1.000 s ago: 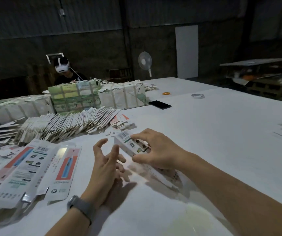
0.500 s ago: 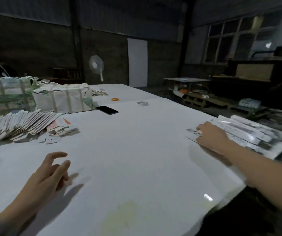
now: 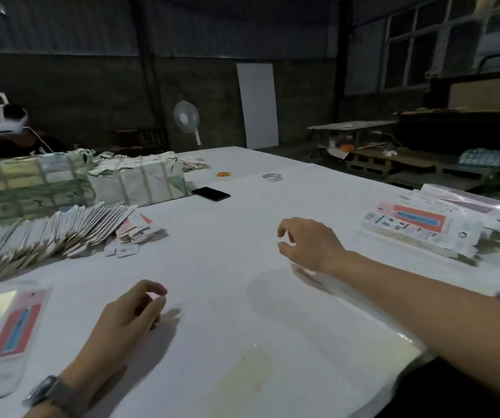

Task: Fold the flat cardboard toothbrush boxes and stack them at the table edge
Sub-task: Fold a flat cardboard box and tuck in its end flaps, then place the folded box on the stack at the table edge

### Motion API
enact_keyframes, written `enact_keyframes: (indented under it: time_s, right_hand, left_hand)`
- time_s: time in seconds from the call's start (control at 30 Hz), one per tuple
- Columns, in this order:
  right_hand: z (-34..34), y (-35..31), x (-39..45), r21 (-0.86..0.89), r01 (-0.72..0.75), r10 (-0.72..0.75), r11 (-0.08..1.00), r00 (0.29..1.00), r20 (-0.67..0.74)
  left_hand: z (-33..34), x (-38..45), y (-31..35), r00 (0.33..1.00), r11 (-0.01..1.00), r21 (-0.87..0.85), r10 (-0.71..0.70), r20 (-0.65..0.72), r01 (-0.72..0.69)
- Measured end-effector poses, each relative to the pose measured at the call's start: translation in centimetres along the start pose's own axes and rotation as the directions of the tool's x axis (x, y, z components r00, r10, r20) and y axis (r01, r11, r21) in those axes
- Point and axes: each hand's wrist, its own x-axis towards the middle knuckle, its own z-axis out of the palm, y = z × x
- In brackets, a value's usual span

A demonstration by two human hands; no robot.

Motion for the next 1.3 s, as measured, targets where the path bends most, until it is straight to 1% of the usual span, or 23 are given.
enact_keyframes:
  time_s: [0.07, 0.13, 0.2, 0.27, 0.33, 0.4, 0.47, 0.53, 0.57, 0.6, 0.67, 0.73, 0.77, 0.87, 0.93, 1.0, 1.17, 1.3]
  right_hand:
    - [1.5, -5.5, 0.3, 0.147, 0.081, -0.085, 0.986, 0.996, 0.02]
    - [3.0, -10.9, 0.5, 0.275, 0.149, -0.171, 0.95, 0.983, 0.058]
    - [4.4, -15.8, 0.8, 0.392, 0.186, -0.236, 0.901, 0.968, 0.083]
    - [5.7, -19.8, 1.0, 0.488, 0.209, -0.282, 0.847, 0.956, 0.08]
    - [6.9, -22.0, 0.7, 0.538, 0.239, -0.319, 0.808, 0.946, 0.059]
    - [8.5, -22.7, 0.1, 0.575, 0.257, -0.344, 0.777, 0.938, 0.047]
    - [9.8, -22.4, -0.5, 0.609, 0.258, -0.35, 0.75, 0.936, 0.034]
    - [10.4, -22.1, -0.5, 0.646, 0.27, -0.336, 0.714, 0.942, -0.021]
    - [10.5, -22.1, -0.4, 0.653, 0.27, -0.336, 0.708, 0.941, -0.024]
    - [10.5, -22.1, -0.3, 0.656, 0.266, -0.346, 0.707, 0.938, -0.008]
    - [10.6, -22.1, -0.1, 0.682, 0.235, -0.341, 0.692, 0.94, 0.023]
    - [10.8, -22.0, 0.1, 0.735, 0.168, -0.308, 0.657, 0.95, 0.058]
    - [10.8, -21.9, 0.2, 0.759, 0.137, -0.293, 0.637, 0.953, 0.074]
    - [10.8, -21.7, 0.5, 0.819, 0.065, -0.25, 0.571, 0.963, 0.097]
    - [10.9, -21.5, 0.6, 0.852, 0.027, -0.234, 0.524, 0.966, 0.114]
    - [11.0, -21.5, 0.6, 0.863, 0.02, -0.234, 0.505, 0.965, 0.115]
    - [11.1, -21.6, 0.7, 0.885, -0.009, -0.233, 0.465, 0.963, 0.132]
    - [11.3, -21.5, 0.9, 0.892, -0.029, -0.237, 0.45, 0.96, 0.151]
  left_hand:
    - [0.0, 0.0, 0.2, 1.0, 0.999, 0.053, -0.002, 0.002, 0.002]
    - [-0.2, 0.1, 0.2, 0.999, 0.997, 0.077, -0.01, -0.039, 0.013]
    - [-0.5, 0.1, 0.0, 0.995, 0.992, 0.121, -0.021, -0.094, 0.032]
    - [-1.1, 0.1, -0.3, 0.992, 0.978, 0.204, -0.013, -0.128, 0.039]
    - [-2.0, 0.1, -0.5, 0.988, 0.955, 0.286, -0.039, -0.147, 0.08]
    - [-2.8, 0.2, -0.9, 0.982, 0.92, 0.365, -0.08, -0.173, 0.139]
    - [-3.5, 0.2, -1.4, 0.968, 0.855, 0.474, -0.116, -0.223, 0.211]
    - [-4.4, 0.4, -1.9, 0.944, 0.733, 0.605, -0.167, -0.284, 0.312]
    - [-4.8, 0.4, -2.3, 0.927, 0.669, 0.647, -0.202, -0.316, 0.367]
    - [-5.3, 0.3, -2.8, 0.905, 0.62, 0.662, -0.251, -0.343, 0.422]
    - [-6.1, 0.0, -3.7, 0.859, 0.576, 0.637, -0.362, -0.362, 0.512]
    - [-6.7, -0.1, -4.6, 0.824, 0.567, 0.603, -0.456, -0.337, 0.561]
    - [-7.0, -0.1, -5.0, 0.82, 0.574, 0.593, -0.476, -0.319, 0.564]
    - [-7.6, -0.1, -5.5, 0.841, 0.589, 0.609, -0.452, -0.296, 0.531]
    - [-7.9, -0.2, -5.6, 0.83, 0.565, 0.617, -0.458, -0.317, 0.548]
    - [-8.0, -0.4, -5.6, 0.816, 0.533, 0.631, -0.477, -0.327, 0.564]
    - [-8.2, -0.4, -5.6, 0.871, 0.602, 0.643, -0.426, -0.243, 0.474]
    - [-8.2, -0.3, -4.1, 0.916, 0.64, 0.657, -0.312, -0.251, 0.398]
